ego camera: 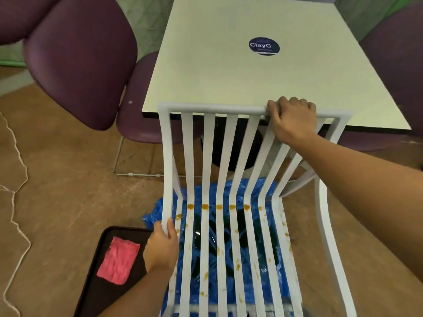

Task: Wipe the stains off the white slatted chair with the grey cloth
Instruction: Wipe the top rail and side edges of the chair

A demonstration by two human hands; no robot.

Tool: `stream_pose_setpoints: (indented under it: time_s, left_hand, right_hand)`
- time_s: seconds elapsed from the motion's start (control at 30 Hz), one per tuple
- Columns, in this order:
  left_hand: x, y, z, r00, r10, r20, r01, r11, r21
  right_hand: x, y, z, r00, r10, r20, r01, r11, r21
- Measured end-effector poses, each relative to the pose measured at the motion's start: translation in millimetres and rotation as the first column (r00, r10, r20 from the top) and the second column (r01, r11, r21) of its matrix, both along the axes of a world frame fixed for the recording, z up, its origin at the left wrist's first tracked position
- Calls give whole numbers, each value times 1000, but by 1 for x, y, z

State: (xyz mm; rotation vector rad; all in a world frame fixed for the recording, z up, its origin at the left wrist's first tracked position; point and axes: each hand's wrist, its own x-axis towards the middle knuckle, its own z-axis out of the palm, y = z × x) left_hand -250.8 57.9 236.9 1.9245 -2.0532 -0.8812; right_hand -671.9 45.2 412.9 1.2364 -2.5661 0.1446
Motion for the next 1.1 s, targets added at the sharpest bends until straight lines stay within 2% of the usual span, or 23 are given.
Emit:
stream_pose_setpoints:
  time_s: [0.1, 0.23, 0.3, 0.47, 0.8, 1.0, 1.1]
  left_hand:
    - [-1, -1, 0, 1000, 1, 5, -1, 1000, -12]
    - [0, 0, 0, 1000, -8, 30, 8, 1000, -11]
    - [-1, -1, 2, 1000, -3, 25, 4, 1000, -17]
    - [-3, 1, 6, 1000, 4, 6, -4, 1000, 10]
    - [-4, 4, 7, 999, -2, 34, 3, 1000, -25]
    - [-3, 4, 4, 999, -7, 49, 8, 1000, -7]
    - [-3, 4, 1, 999, -4, 53, 5, 1000, -23]
  right_hand:
    - [23, -21, 7, 999, 6, 39, -7, 999, 45]
    - [70, -57, 2, 975, 210, 72, -213, 976, 42]
    - [82, -66, -2, 964, 260, 61, -262, 965, 23]
    - [58, -48, -4, 949, 314, 11, -314, 949, 31]
    - [-42, 41, -29, 988, 144, -63, -146, 989, -26]
    - [-76, 77, -42, 997, -40, 61, 48, 988, -147]
    - [-82, 88, -49, 968, -116, 224, 185, 929, -321]
